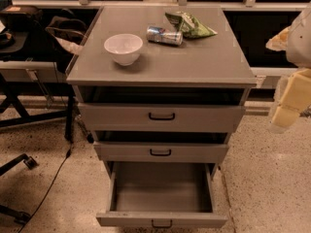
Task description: Close bottom drawer
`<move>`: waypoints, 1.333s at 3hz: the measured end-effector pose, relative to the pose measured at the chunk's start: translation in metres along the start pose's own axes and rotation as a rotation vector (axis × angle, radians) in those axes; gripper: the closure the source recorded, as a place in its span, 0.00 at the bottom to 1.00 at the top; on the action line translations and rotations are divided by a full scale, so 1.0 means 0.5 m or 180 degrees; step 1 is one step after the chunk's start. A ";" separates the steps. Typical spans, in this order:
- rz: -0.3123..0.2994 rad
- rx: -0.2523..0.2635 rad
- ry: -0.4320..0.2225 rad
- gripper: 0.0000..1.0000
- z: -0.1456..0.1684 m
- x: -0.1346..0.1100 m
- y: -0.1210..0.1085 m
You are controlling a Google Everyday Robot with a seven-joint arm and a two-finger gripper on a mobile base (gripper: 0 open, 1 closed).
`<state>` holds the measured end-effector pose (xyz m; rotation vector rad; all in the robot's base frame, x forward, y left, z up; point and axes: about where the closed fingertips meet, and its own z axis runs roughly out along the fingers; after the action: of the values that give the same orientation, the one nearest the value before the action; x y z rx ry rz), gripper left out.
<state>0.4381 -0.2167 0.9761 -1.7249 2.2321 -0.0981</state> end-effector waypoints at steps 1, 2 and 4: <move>0.0000 0.0000 0.0000 0.00 0.000 0.000 0.000; -0.0135 -0.0026 -0.0314 0.00 0.024 0.010 0.034; 0.0058 -0.0284 -0.0900 0.00 0.172 0.057 0.162</move>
Offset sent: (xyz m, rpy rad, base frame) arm -0.0331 0.0008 -0.0350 0.1842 -0.0473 0.1647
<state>0.3815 -0.2101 0.8691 -1.6458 2.0706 0.2384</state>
